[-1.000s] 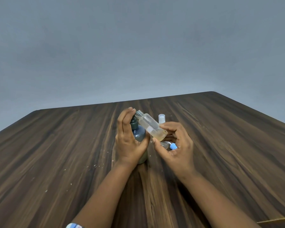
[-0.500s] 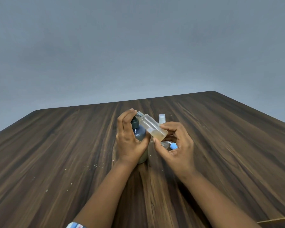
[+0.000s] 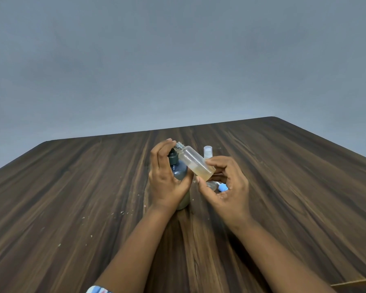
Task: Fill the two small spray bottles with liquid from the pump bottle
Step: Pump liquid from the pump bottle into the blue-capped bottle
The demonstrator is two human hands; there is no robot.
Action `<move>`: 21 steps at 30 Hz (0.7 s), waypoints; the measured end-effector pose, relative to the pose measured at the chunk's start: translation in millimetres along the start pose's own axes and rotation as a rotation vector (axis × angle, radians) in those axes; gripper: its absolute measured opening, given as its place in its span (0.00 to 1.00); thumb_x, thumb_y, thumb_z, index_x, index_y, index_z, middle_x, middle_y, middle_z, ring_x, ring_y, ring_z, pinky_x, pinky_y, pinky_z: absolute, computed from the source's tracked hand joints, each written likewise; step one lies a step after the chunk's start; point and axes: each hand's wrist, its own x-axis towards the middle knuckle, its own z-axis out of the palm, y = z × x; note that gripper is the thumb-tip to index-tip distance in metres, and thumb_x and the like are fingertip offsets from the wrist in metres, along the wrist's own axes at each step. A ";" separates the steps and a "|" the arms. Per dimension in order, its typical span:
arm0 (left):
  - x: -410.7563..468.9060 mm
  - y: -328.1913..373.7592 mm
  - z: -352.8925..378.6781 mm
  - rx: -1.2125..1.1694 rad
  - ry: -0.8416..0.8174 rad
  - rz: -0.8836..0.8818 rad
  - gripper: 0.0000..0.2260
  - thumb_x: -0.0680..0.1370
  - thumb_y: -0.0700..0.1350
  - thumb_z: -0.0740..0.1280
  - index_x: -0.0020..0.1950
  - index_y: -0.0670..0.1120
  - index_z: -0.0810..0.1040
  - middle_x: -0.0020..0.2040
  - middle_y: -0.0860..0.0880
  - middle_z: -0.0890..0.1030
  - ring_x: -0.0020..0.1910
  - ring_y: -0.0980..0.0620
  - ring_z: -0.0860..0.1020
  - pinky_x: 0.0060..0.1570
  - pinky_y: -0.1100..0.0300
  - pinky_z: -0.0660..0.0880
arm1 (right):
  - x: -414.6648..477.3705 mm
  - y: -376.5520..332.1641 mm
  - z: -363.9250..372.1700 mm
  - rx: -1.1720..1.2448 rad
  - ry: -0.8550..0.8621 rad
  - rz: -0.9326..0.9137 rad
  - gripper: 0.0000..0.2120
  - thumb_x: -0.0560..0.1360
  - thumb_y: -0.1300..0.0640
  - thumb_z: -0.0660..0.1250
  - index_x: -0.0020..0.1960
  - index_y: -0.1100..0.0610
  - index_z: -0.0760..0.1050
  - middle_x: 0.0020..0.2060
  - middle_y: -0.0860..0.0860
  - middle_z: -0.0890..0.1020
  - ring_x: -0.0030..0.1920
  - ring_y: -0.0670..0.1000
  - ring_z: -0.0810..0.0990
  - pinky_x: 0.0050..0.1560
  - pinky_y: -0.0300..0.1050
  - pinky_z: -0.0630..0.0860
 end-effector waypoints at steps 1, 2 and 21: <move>-0.8 -0.3 0.0 0.000 -0.002 0.004 0.31 0.66 0.46 0.73 0.65 0.46 0.64 0.63 0.48 0.67 0.60 0.48 0.73 0.51 0.56 0.77 | 0.2 -0.1 -0.2 0.001 -0.005 0.001 0.15 0.69 0.59 0.72 0.53 0.62 0.75 0.48 0.51 0.79 0.47 0.44 0.79 0.45 0.34 0.77; -1.4 -0.6 -0.1 0.004 -0.007 0.006 0.32 0.66 0.46 0.73 0.66 0.45 0.63 0.64 0.47 0.66 0.62 0.47 0.72 0.52 0.56 0.77 | 0.4 -0.1 -0.2 -0.001 -0.010 0.002 0.15 0.69 0.58 0.72 0.53 0.62 0.75 0.48 0.51 0.79 0.48 0.44 0.79 0.45 0.33 0.77; -1.7 -0.2 0.2 0.017 0.000 0.004 0.34 0.66 0.43 0.76 0.67 0.46 0.63 0.66 0.48 0.65 0.64 0.46 0.71 0.55 0.53 0.76 | -0.2 -0.3 0.2 -0.003 0.006 0.009 0.15 0.69 0.60 0.73 0.53 0.63 0.75 0.47 0.52 0.79 0.46 0.45 0.80 0.45 0.34 0.77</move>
